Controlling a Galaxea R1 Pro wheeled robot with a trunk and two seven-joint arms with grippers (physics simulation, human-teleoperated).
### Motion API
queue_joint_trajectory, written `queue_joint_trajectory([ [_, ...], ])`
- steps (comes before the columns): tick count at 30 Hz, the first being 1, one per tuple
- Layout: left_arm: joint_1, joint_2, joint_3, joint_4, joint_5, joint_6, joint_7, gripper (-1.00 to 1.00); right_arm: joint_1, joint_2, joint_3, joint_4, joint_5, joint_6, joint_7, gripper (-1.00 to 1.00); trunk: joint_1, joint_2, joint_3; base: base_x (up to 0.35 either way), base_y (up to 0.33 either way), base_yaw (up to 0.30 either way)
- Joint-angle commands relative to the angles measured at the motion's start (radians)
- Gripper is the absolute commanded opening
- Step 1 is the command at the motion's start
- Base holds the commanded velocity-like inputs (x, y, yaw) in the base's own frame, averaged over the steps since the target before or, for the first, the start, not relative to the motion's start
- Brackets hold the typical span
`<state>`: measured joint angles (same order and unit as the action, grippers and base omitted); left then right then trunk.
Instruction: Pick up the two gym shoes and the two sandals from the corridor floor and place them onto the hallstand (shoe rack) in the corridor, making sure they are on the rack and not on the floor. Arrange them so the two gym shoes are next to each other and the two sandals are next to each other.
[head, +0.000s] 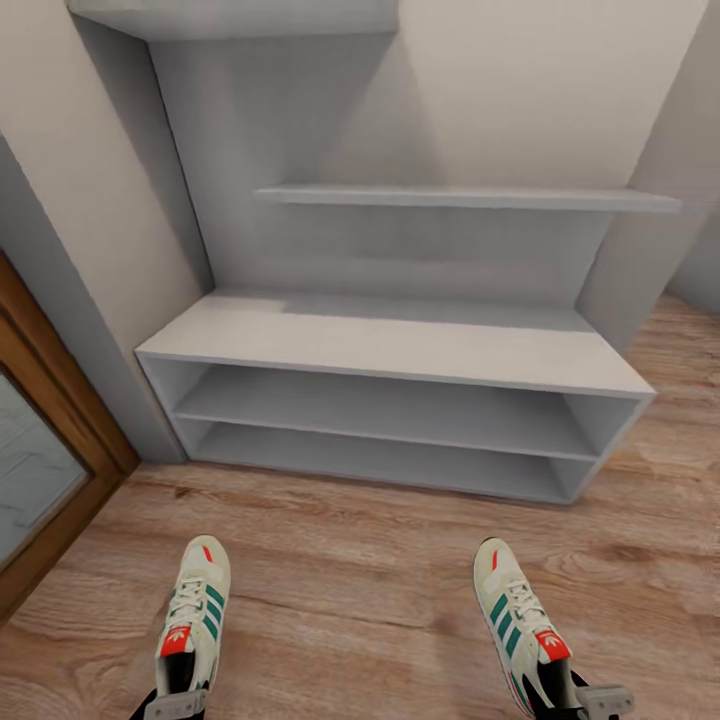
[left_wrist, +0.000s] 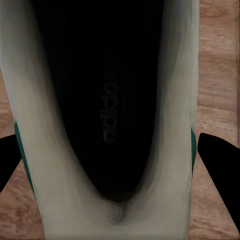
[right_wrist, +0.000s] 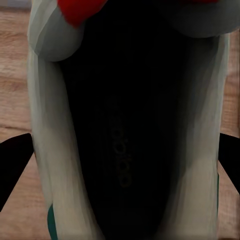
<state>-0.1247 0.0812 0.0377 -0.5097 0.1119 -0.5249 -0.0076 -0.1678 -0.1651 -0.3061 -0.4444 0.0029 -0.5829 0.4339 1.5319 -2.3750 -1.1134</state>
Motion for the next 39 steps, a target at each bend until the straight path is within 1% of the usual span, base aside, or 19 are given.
queue_joint_trajectory([
  [1, 0.000, 0.001, -0.001, 0.000, 0.009, -0.003, -0.002, -1.00, -0.001, 0.001, -0.007, 0.001, 0.000, -0.001, 0.009, -1.00, 0.000, 0.000, 0.001, 0.000, 0.000, -0.157],
  [8, 0.000, 0.000, -0.002, 0.000, 0.010, -0.017, -0.002, -1.00, -0.001, 0.001, -0.007, 0.001, 0.000, -0.002, 0.009, -1.00, 0.000, 0.000, 0.011, -0.083, -0.046, -0.157],
  [14, 0.000, -0.002, -0.002, 0.002, 0.008, -0.024, -0.002, -1.00, -0.001, 0.001, -0.007, 0.001, 0.000, -0.002, 0.009, -1.00, 0.000, 0.000, 0.020, -0.200, -0.210, -0.136],
  [39, 0.000, -0.004, -0.002, 0.000, 0.008, -0.024, -0.002, -1.00, -0.001, 0.001, -0.007, -0.001, 0.002, 0.000, 0.009, -1.00, 0.000, 0.000, 0.022, -0.009, -0.270, -0.006],
])
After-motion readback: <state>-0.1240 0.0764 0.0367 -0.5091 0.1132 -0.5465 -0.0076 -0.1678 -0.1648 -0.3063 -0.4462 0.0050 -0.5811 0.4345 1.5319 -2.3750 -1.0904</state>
